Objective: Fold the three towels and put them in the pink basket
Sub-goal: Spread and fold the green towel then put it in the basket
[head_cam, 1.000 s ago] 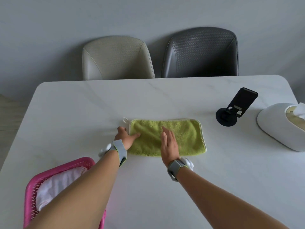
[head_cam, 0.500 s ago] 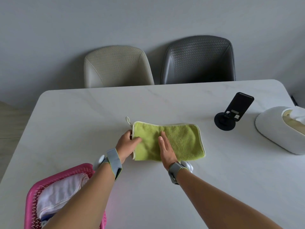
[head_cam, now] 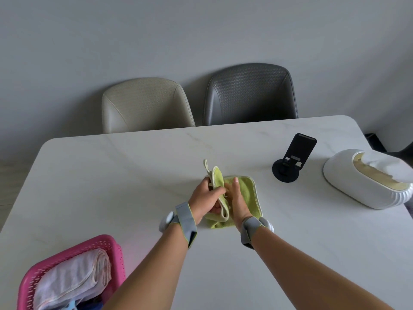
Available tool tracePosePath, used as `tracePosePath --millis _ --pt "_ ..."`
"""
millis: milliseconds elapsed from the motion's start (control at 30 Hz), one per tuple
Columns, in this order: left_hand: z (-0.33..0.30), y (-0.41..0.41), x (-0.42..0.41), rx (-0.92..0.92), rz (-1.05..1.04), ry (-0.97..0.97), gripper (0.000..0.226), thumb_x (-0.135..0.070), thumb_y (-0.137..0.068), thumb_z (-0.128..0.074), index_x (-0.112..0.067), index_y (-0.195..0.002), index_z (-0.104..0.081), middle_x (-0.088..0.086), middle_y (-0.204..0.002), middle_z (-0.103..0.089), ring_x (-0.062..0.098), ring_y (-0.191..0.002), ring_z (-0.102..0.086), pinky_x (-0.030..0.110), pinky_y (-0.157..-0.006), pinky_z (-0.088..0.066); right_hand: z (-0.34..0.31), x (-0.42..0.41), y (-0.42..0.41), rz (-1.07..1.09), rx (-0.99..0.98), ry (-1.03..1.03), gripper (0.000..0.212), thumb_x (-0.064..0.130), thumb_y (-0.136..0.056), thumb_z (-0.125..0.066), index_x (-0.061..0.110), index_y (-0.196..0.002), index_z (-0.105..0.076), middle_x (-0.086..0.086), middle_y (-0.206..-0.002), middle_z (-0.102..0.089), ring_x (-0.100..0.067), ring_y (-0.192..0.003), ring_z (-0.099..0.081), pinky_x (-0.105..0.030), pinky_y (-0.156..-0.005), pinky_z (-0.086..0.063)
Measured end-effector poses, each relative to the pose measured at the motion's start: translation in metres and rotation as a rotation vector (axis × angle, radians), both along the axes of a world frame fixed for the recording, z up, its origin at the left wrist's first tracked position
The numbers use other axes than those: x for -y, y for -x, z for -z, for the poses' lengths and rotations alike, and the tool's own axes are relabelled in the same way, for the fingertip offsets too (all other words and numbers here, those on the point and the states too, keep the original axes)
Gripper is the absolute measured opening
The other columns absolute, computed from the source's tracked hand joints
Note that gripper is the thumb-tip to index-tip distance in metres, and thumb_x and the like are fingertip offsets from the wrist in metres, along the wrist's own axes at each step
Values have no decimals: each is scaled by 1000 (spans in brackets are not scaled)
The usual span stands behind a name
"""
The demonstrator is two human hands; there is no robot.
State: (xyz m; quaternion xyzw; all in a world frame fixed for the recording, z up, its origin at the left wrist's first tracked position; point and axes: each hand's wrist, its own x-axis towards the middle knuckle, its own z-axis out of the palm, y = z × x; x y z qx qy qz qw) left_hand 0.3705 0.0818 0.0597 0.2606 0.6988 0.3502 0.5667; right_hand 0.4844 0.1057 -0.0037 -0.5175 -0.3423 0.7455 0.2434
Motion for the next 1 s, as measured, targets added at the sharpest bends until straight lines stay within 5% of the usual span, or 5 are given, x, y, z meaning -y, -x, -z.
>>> tracePosePath --millis 300,433,567,700,1000 --pt "19 -42 -8 87 44 146 28 -24 -103 -44 -12 -121 -62 16 -109 -72 32 -92 -74 52 -71 -63 -2 -23 -48 -69 405 -246 36 48 -93 -63 13 -103 -66 0 -85 -72 -20 -83 -69 -29 -73 -49" --pt "35 -16 -8 -305 -12 62 21 -15 -91 -58 -22 -110 -63 4 -105 -70 19 -85 -72 39 -74 -63 13 -36 -54 -155 667 -280 11 18 -97 -53 15 -107 -58 2 -83 -60 -24 -80 -59 -29 -69 -38" --pt "51 9 -4 -616 55 70 50 -28 -83 -74 -22 -128 -52 4 -114 -59 18 -93 -55 23 -83 -40 21 -52 -54 -163 823 -347 17 27 -99 -52 10 -101 -56 -6 -86 -59 -32 -84 -56 -33 -71 -38" --pt "69 8 1 -478 107 223 86 -48 -77 -79 -19 -145 -35 8 -123 -59 29 -111 -60 36 -95 -51 26 -61 -58 -173 962 -439 23 31 -98 -52 11 -108 -58 -11 -106 -55 -33 -97 -53 -35 -74 -36" --pt "59 -8 30 -43 119 439 66 -14 -77 -84 -6 -132 -48 13 -123 -62 35 -100 -67 50 -76 -62 26 -59 -49 -251 840 -477 23 42 -96 -54 28 -113 -61 1 -110 -69 -24 -95 -62 -34 -79 -49"
